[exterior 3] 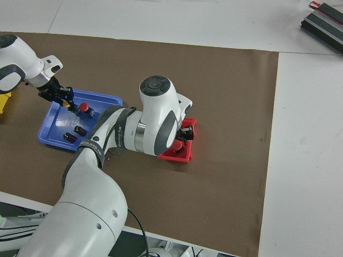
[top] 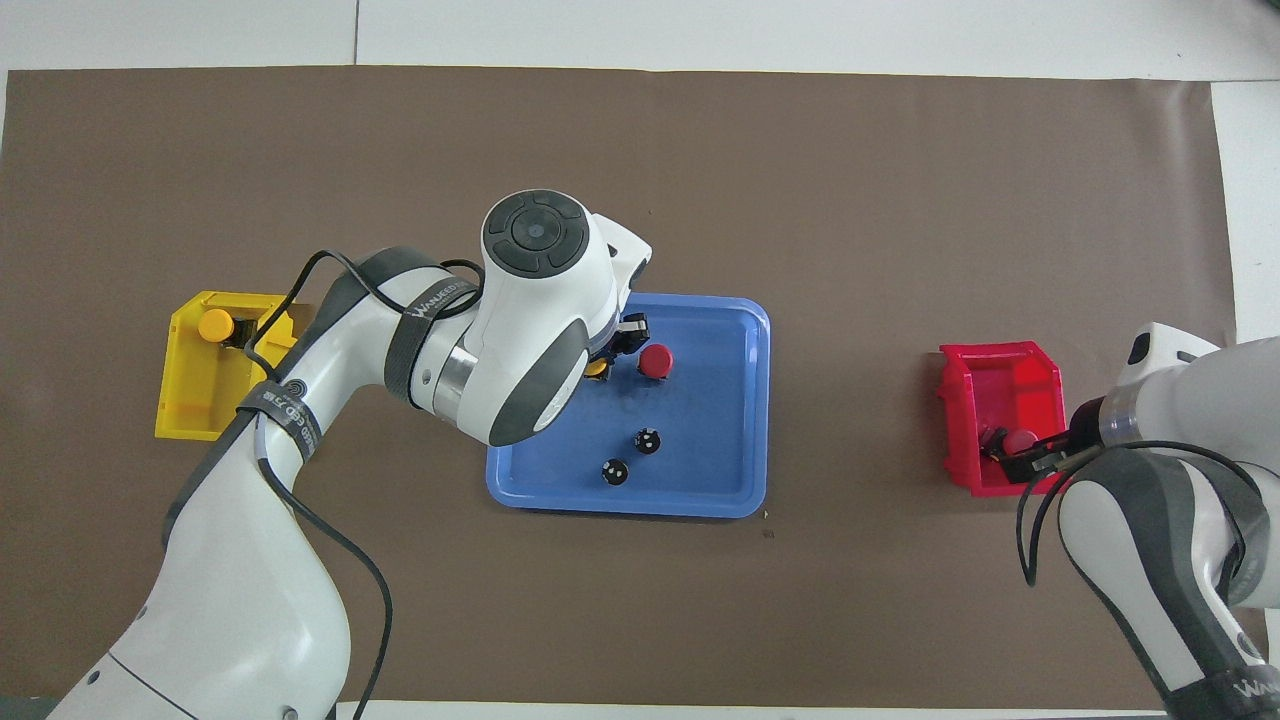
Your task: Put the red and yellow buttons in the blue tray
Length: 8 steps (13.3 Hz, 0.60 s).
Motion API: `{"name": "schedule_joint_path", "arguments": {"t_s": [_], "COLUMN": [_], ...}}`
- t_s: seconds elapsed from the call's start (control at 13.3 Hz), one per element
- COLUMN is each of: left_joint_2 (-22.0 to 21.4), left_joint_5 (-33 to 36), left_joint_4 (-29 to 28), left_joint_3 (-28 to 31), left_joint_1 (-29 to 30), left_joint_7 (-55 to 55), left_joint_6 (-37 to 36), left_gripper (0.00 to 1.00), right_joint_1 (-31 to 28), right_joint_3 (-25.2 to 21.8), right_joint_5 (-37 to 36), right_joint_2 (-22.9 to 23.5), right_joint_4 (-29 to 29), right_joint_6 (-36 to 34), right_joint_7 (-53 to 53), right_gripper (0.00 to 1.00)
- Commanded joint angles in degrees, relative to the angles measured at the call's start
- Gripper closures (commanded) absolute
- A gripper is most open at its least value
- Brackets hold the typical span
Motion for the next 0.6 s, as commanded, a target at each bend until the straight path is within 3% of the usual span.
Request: {"name": "schedule_joint_path", "arguments": {"t_s": [0.0,0.22,0.38,0.53], "left_joint_2": [0.7,0.8,0.9,0.5], "left_joint_5": [0.0,-0.3,-2.9,-3.4], "left_joint_4": [1.3,1.8,2.1,2.1], "left_joint_3": [0.8,0.8,0.8,0.8], "left_joint_1": [-0.7,-0.7,-0.6,-0.6], "left_joint_7": [-0.4,-0.6,-6.4,-9.0], "left_joint_6": [-0.8,-1.5,0.7,2.2], "left_gripper": [0.57,0.47,0.32,0.08], "right_joint_1": [-1.1,-1.1,-1.1,-0.5], "right_joint_3": [0.5,0.5,0.5,0.5], "right_joint_5": [1.1,1.1,1.1,1.1], "right_joint_2": [-1.7,-0.8,-0.1,0.0], "right_joint_4": [-3.1,-3.3,-3.3,-3.3], "right_joint_6": [3.4,5.5,6.9,8.0], "right_joint_7": [-1.7,-1.0,-0.5,2.6], "right_gripper": [0.27,0.30,0.31,0.32]}}
